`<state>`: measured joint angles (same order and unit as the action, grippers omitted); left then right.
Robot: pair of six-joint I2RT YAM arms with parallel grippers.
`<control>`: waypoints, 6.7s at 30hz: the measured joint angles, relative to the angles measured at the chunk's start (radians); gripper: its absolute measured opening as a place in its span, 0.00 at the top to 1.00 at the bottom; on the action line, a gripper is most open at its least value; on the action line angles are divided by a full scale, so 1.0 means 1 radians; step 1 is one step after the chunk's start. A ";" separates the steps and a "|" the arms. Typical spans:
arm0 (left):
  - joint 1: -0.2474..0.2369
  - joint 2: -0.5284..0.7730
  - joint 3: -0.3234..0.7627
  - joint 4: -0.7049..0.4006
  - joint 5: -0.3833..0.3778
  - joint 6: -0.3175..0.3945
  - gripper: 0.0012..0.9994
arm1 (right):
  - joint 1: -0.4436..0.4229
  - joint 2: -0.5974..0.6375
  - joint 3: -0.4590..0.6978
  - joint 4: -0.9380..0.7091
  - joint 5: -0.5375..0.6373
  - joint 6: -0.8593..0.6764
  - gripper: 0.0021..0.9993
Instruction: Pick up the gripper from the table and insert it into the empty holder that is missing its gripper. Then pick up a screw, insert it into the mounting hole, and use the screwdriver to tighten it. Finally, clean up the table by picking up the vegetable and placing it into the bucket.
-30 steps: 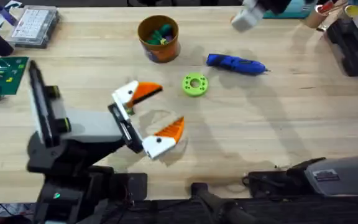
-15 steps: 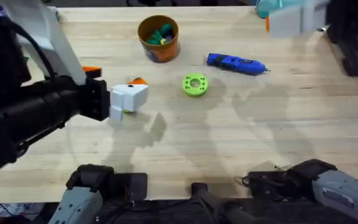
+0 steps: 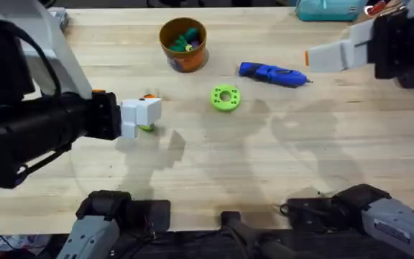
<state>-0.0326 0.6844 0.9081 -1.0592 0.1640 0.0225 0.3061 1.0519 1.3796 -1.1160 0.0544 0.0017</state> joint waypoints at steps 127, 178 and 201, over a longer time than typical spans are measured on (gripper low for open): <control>-0.068 0.501 0.478 -0.372 -0.083 -0.239 0.01 | 0.000 0.063 -0.002 -0.006 0.000 -0.010 0.00; -0.068 0.501 0.478 -0.372 -0.083 -0.239 0.01 | 0.000 0.063 -0.002 -0.006 0.000 -0.010 0.00; -0.068 0.501 0.478 -0.372 -0.083 -0.239 0.01 | 0.000 0.063 -0.002 -0.006 0.000 -0.010 0.00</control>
<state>-0.1001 1.1858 1.3865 -1.4311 0.0814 -0.2169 0.3061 1.1149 1.3781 -1.1221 0.0547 -0.0082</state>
